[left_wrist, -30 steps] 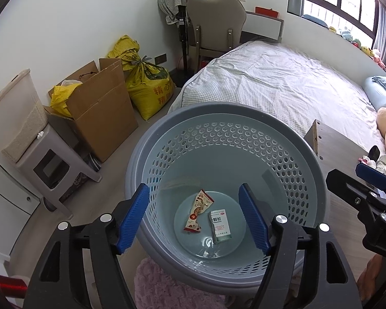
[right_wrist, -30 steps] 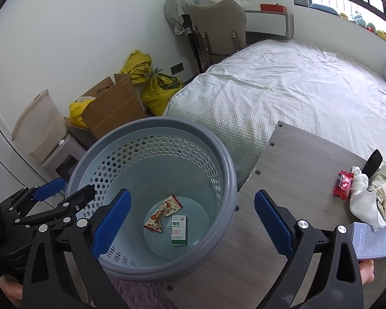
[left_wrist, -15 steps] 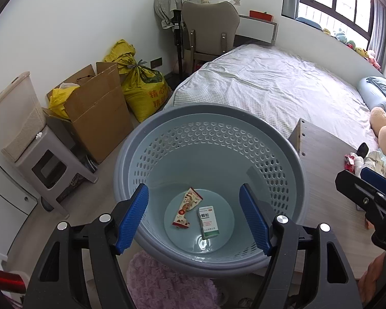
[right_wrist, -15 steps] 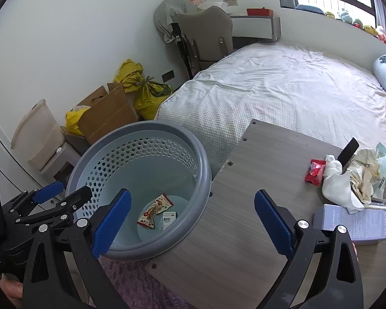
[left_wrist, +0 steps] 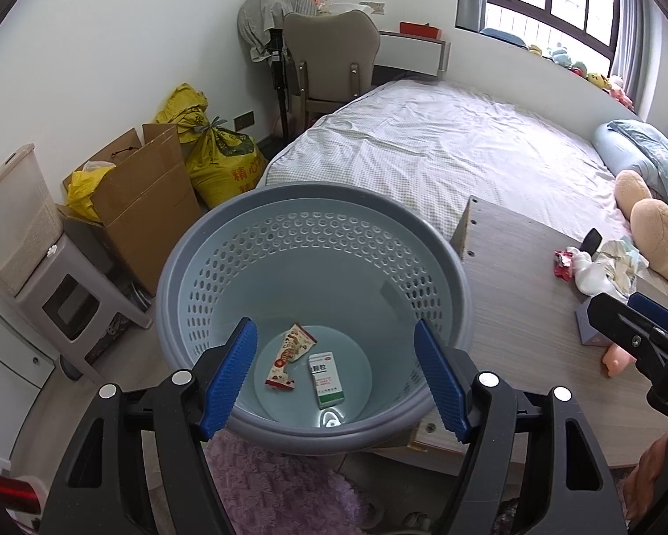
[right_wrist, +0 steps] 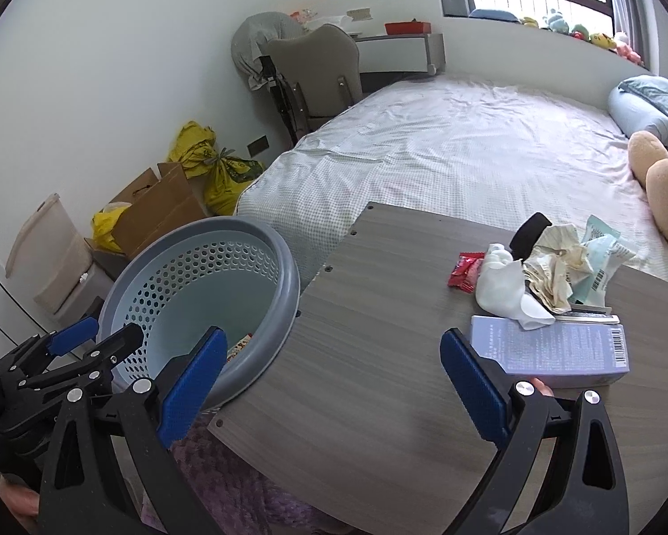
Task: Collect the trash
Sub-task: 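Withdraw both grippers from the basket back toward the table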
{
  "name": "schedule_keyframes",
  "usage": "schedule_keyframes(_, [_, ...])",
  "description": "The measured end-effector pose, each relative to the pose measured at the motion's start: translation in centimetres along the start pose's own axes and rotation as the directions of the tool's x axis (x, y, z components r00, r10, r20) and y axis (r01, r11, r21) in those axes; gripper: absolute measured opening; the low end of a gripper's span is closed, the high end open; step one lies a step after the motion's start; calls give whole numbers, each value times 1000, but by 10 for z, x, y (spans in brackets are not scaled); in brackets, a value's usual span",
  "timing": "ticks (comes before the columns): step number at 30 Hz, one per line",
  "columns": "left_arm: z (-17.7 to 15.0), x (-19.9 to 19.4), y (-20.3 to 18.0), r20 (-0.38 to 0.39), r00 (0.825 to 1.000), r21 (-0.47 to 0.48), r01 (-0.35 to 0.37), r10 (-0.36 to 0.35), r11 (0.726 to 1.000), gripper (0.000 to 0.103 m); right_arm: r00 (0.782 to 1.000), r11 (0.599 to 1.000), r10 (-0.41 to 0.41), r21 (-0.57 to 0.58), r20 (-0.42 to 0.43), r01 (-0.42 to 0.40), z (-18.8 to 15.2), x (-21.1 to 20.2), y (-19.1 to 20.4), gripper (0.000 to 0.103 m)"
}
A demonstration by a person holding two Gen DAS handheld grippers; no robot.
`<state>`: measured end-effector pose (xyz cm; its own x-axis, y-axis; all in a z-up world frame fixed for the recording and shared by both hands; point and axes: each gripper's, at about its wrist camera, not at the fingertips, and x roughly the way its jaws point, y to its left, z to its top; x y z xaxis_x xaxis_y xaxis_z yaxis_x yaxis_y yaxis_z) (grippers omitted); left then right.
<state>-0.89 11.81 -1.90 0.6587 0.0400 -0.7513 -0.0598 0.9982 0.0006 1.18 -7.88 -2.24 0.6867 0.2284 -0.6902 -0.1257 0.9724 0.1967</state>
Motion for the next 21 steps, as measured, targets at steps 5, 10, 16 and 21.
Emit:
schedule_keyframes(5, [-5, -4, -17, 0, 1000, 25, 27, -27, 999, 70, 1000, 999, -28, 27, 5, 28, -9, -11, -19, 95])
schedule_keyframes(10, [-10, -5, -36, -4, 998, 50, 60, -60, 997, 70, 997, 996, -72, 57, 2, 72, -22, -22, -37, 95])
schedule_keyframes(16, [-15, -2, -60, -20, 995, 88, 96, -95, 991, 70, 993, 988, -121, 100, -11, 121, -36, -28, -62, 95])
schedule_keyframes(21, [-20, 3, -79, -36, 994, 120, 111, -107, 987, 70, 988, 980, -153, 121, -35, 156, -47, -24, -80, 95])
